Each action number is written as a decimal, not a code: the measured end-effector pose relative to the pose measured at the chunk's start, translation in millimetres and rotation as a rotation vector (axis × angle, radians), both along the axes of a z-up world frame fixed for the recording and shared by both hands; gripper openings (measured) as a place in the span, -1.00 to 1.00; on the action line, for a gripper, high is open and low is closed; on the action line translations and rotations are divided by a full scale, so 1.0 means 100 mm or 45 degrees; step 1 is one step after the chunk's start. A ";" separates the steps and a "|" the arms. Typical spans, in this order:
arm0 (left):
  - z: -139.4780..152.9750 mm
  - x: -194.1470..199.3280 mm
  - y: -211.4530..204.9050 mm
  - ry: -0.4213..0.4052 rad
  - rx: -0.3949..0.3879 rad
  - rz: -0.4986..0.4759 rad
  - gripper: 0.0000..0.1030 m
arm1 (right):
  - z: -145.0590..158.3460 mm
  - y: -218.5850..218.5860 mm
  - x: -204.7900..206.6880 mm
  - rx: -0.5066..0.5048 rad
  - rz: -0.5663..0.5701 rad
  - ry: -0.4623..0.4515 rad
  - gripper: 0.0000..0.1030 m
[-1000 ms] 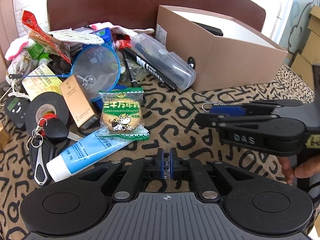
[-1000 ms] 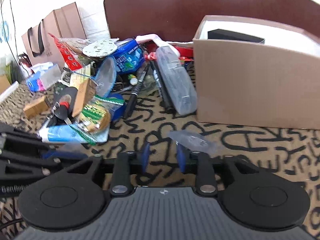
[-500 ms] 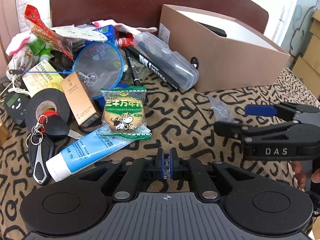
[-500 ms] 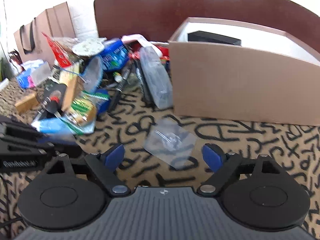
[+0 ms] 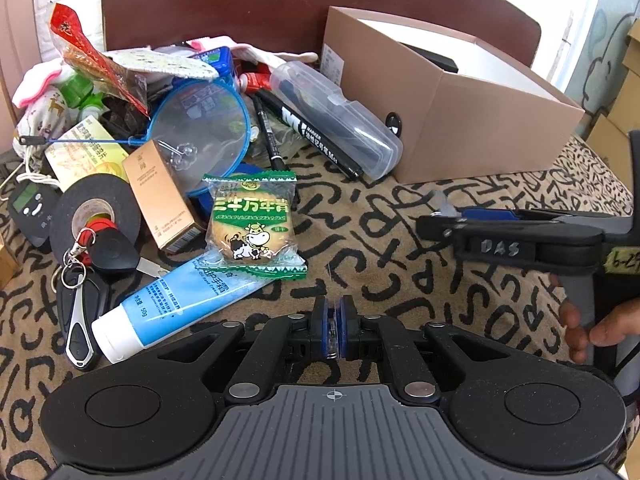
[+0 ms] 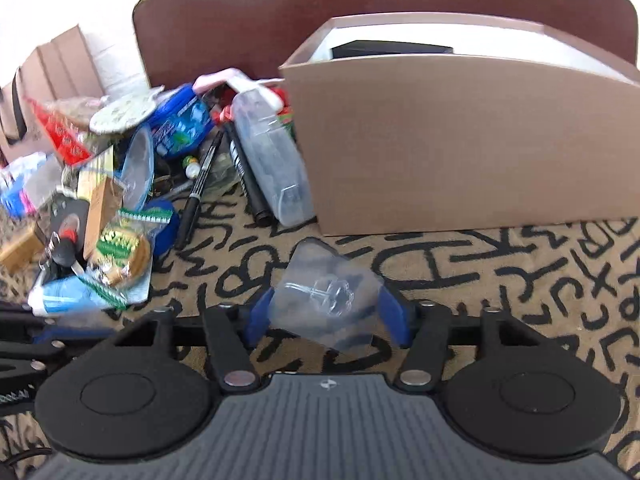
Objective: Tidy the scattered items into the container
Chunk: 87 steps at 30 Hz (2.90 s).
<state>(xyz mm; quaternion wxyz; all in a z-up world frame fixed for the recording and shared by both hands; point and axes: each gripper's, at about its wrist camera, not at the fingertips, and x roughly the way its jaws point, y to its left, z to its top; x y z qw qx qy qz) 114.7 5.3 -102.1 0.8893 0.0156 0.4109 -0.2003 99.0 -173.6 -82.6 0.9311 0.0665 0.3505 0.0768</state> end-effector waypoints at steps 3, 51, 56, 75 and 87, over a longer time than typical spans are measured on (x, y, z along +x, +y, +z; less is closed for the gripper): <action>0.01 -0.01 -0.01 -0.005 0.002 -0.003 -0.83 | 0.02 -0.08 -0.02 0.031 -0.019 0.006 -0.07; 0.55 -0.08 0.00 -0.204 0.067 -0.054 0.36 | 0.67 -0.39 -0.43 0.047 0.009 -0.240 -0.25; 0.16 -0.10 0.00 -0.139 0.192 -0.064 0.56 | 0.65 -0.36 -0.43 0.047 0.013 -0.229 -0.25; 0.09 -0.07 0.07 -0.107 0.165 -0.071 -1.00 | 0.56 -0.32 -0.39 0.052 0.021 -0.190 -0.25; 0.51 -0.09 0.41 -0.144 -0.098 -0.023 -1.00 | 0.60 -0.32 -0.42 0.052 0.027 -0.208 -0.25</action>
